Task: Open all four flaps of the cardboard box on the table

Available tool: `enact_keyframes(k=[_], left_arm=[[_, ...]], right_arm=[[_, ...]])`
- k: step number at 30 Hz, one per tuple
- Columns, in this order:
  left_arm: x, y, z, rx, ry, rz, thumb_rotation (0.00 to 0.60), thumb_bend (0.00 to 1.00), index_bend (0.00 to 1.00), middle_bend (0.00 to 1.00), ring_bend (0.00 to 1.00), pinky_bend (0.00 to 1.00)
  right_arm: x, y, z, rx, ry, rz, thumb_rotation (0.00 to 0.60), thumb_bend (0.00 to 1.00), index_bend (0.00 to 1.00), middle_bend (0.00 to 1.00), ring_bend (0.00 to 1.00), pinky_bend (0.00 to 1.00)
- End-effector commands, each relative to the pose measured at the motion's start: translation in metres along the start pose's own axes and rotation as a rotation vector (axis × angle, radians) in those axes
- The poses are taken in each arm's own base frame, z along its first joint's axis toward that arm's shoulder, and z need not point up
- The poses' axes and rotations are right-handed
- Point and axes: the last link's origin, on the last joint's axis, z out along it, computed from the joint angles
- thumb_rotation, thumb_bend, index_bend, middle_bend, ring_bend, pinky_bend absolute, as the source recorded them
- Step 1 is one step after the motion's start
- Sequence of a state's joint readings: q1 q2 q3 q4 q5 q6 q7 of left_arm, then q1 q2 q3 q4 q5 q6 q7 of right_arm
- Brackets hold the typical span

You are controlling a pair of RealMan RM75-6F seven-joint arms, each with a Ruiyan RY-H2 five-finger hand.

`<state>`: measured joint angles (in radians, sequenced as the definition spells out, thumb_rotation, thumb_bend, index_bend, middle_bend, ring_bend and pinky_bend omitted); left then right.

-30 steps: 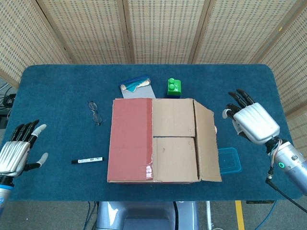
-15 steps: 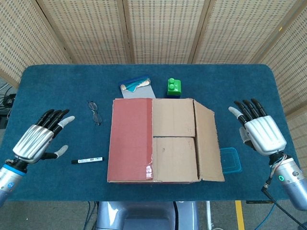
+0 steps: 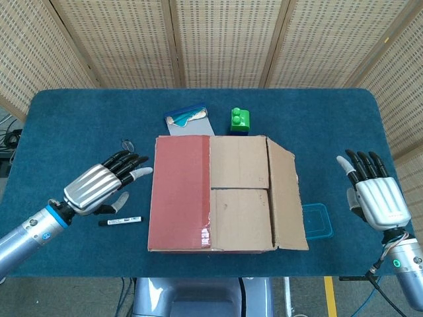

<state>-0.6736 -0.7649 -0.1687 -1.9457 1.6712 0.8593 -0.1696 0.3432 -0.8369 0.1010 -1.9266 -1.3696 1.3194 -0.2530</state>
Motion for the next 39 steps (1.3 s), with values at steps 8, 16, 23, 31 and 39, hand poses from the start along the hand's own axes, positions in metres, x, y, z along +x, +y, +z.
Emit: enact_keyframes(k=[8, 16, 23, 31, 39], left_arm=[[0.006, 0.034, 0.068, -0.178, -0.092, -0.018, 0.561, 0.89, 0.16, 0.0, 0.0, 0.0], [0.005, 0.062, 0.11, -0.262, -0.133, -0.016, 0.447, 0.94, 0.22, 0.06, 0.0, 0.0], [0.001, 0.081, 0.138, -0.293, -0.155, -0.041, 0.446, 0.94, 0.26, 0.08, 0.0, 0.0], [-0.006, 0.093, 0.159, -0.294, -0.188, -0.008, 0.447, 0.94, 0.3, 0.13, 0.01, 0.0], [-0.012, 0.095, 0.162, -0.271, -0.208, 0.026, 0.428, 0.92, 0.37, 0.19, 0.04, 0.0]], right_arm=[[-0.005, 0.007, -0.016, -0.043, 0.022, 0.022, 0.6, 0.67, 0.07, 0.04, 0.0, 0.0], [-0.006, 0.01, -0.02, -0.053, 0.027, 0.022, 0.6, 0.67, 0.07, 0.04, 0.0, 0.0], [-0.006, 0.014, -0.021, -0.066, 0.023, 0.028, 0.6, 0.67, 0.07, 0.04, 0.0, 0.0], [-0.008, 0.019, -0.023, -0.079, 0.021, 0.04, 0.6, 0.67, 0.07, 0.04, 0.0, 0.0], [-0.008, 0.023, -0.025, -0.088, 0.023, 0.053, 0.6, 0.67, 0.07, 0.04, 0.0, 0.0]])
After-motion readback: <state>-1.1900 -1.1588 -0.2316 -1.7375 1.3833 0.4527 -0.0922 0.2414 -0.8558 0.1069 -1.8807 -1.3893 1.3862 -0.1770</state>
